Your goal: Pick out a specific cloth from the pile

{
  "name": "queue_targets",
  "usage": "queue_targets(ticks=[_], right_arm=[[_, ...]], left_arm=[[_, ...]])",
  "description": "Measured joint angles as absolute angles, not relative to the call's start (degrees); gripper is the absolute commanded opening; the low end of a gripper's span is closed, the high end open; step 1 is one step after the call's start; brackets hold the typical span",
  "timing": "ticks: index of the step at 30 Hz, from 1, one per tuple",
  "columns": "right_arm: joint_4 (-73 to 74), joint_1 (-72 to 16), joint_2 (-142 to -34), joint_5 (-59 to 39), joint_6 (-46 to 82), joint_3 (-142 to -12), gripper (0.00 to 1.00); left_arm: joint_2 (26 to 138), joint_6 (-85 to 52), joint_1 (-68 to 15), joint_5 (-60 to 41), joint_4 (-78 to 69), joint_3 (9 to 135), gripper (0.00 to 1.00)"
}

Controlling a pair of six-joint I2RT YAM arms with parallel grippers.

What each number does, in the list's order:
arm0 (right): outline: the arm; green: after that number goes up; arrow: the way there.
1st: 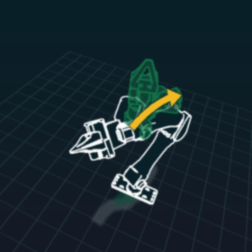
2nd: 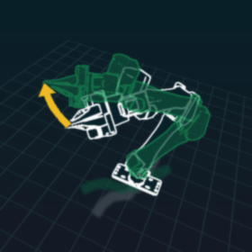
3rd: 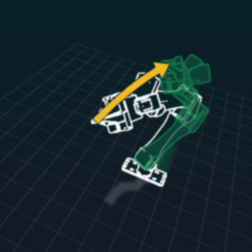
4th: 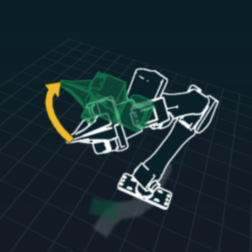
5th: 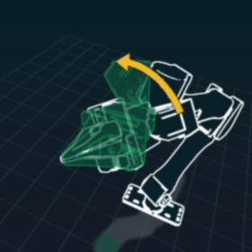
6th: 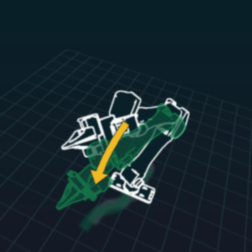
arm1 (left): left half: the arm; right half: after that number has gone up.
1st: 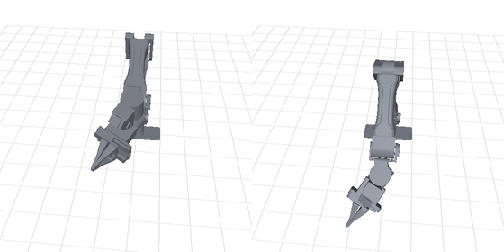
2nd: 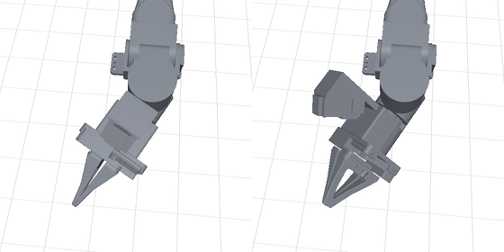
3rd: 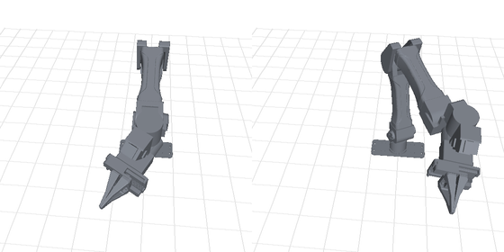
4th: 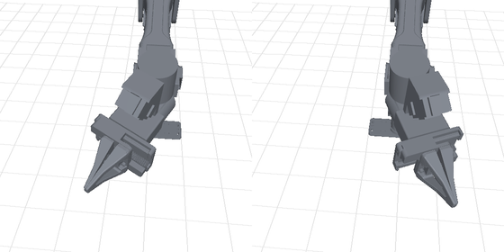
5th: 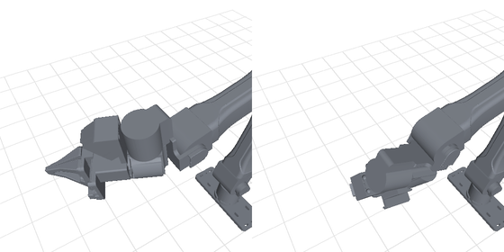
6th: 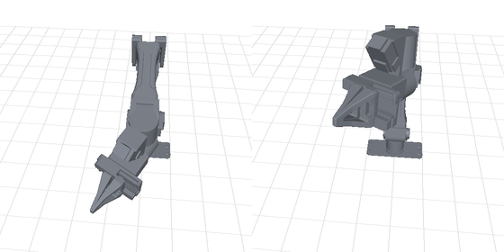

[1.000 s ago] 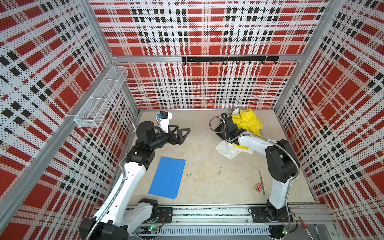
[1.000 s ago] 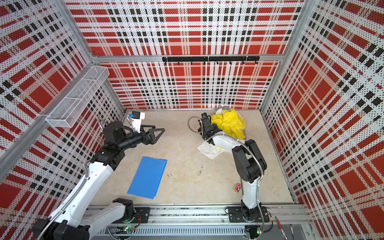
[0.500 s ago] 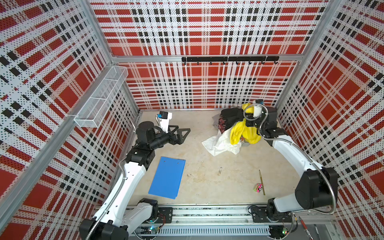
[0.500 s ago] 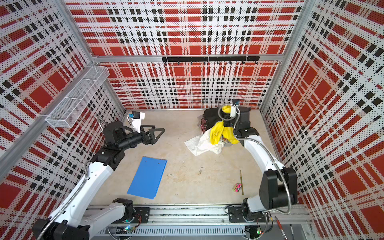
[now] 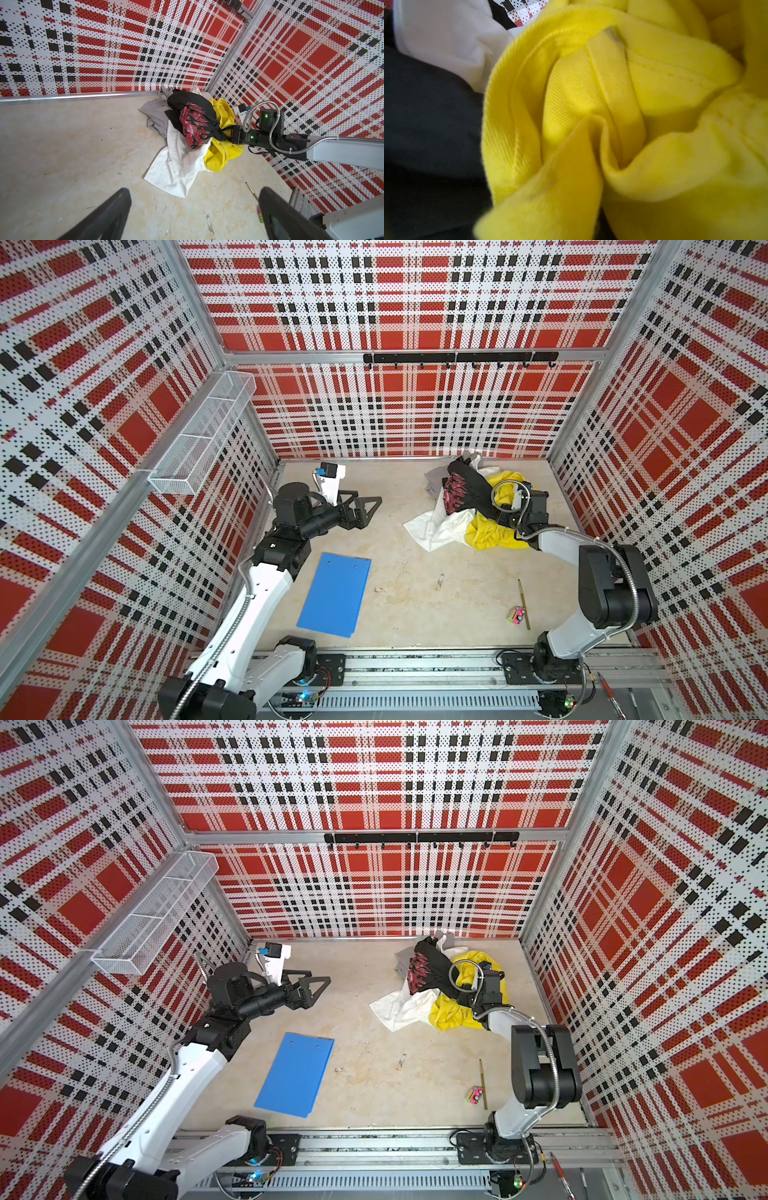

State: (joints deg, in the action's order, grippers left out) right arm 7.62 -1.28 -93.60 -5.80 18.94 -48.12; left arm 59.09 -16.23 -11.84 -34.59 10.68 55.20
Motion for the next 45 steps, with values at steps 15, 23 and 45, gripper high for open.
queue_targets(ticks=[15,23,45], right_arm=[[0.97,-3.73,-68.58,-1.85,18.13,-48.05,0.71],[-2.83,-11.70,-68.36,-0.93,15.40,-51.48,0.86],[-11.66,-16.78,-73.17,11.38,13.06,-57.39,0.87]], left_arm=[[59.11,-16.19,-12.32,-33.85,10.72,55.20,0.99],[58.74,-16.08,-12.32,-33.61,10.72,55.20,0.99],[58.65,-16.05,-12.03,-33.67,10.72,55.20,0.99]])
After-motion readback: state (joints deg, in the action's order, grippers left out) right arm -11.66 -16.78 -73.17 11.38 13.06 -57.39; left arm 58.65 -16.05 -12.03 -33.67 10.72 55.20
